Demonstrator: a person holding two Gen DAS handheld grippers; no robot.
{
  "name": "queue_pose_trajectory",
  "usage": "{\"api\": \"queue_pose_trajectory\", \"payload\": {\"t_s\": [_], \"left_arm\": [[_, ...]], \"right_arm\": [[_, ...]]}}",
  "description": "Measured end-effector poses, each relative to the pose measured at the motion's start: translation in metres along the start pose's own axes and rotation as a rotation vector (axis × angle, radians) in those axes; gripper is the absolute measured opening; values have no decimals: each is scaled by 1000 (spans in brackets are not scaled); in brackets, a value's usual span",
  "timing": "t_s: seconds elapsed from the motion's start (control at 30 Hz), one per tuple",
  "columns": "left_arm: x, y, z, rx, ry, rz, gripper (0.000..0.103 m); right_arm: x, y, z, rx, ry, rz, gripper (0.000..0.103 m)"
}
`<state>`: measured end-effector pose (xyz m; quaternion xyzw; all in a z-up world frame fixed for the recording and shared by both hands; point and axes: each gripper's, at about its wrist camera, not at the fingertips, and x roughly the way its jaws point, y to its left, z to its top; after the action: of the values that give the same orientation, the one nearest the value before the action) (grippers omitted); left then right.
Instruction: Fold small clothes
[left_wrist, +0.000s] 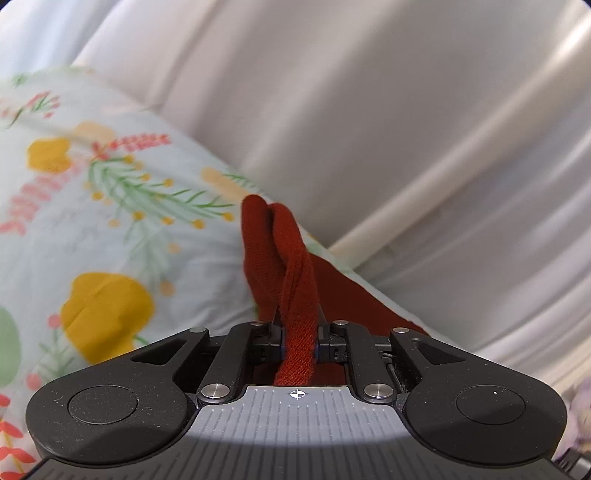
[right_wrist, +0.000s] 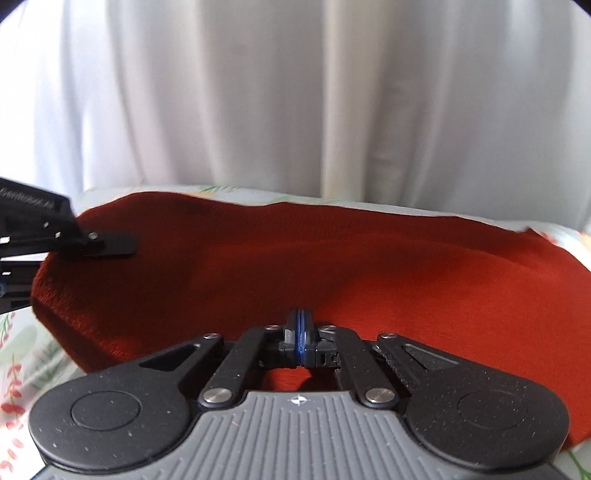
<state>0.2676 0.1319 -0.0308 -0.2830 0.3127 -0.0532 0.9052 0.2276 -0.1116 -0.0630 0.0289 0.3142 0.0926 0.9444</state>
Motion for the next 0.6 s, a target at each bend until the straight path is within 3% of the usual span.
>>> {"api": "queue_pose_trajectory", "payload": {"t_s": [0.1,0.27,0.37,0.43,0.5,0.6], "left_arm": [[5,-40,-8,152,-4,6,13],[34,-90,-42,310,69,-26,13],[51,-95,-62,321,136,-54,15],[54,-92,-71,311,154,-82,23],[49,-86,-74,292,186,-154,44],[26,-79,-68,253,263,-285,46]], "right_arm": [[-20,-32,0,91,-17,-23,0],[-45,-79,-4,238,-31,-74,0],[-48,-90,-9,271,-15,-82,0],[-50,-93,-11,276,-11,-72,0],[-52,-95,-13,282,-9,-58,0],[-51,-99,-10,282,-9,-41,0]]}}
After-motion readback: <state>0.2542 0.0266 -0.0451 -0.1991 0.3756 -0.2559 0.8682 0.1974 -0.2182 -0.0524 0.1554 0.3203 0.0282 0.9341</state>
